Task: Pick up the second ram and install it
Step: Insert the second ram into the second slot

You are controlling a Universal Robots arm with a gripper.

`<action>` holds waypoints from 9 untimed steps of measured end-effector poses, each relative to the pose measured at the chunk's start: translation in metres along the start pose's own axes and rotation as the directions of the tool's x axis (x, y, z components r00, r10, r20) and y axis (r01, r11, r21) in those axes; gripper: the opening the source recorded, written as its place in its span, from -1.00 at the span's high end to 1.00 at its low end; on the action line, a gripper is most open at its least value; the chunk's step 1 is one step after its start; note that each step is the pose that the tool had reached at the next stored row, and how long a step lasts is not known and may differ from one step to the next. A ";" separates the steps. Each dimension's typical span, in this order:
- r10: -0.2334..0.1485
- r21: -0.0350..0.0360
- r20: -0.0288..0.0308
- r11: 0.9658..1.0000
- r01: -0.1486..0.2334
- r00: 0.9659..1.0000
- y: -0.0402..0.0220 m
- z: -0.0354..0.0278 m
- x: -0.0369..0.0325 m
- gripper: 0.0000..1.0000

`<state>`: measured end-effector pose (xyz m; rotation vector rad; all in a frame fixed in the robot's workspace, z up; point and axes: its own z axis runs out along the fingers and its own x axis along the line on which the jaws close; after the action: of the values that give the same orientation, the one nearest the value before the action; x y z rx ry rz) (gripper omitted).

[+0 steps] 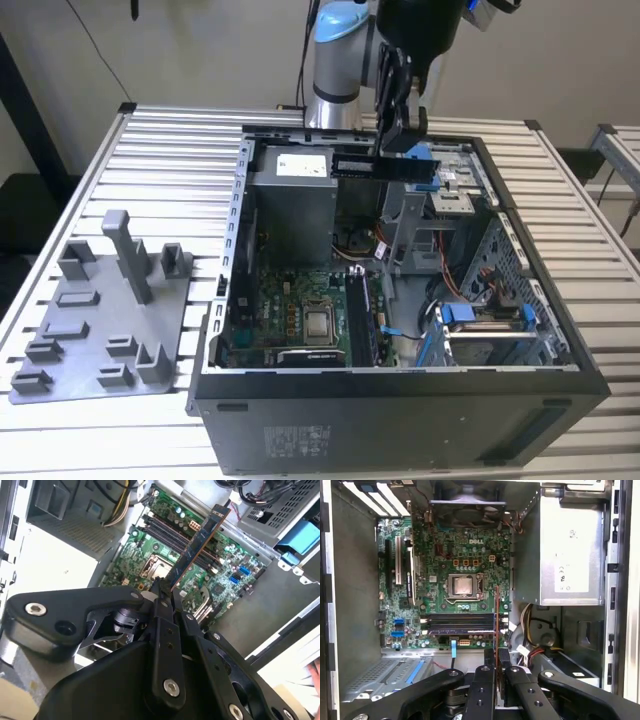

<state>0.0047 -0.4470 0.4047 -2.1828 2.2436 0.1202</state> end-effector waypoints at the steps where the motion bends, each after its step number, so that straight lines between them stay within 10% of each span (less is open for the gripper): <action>1: 0.000 0.000 0.000 1.000 0.000 1.000 0.0000 0.0000 -0.0002 0.72; 9: 0.000 0.000 0.000 1.000 0.000 1.000 0.0000 0.0001 -0.0015 0.72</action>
<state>0.0047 -0.4456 0.4047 -2.1828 2.2435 0.1201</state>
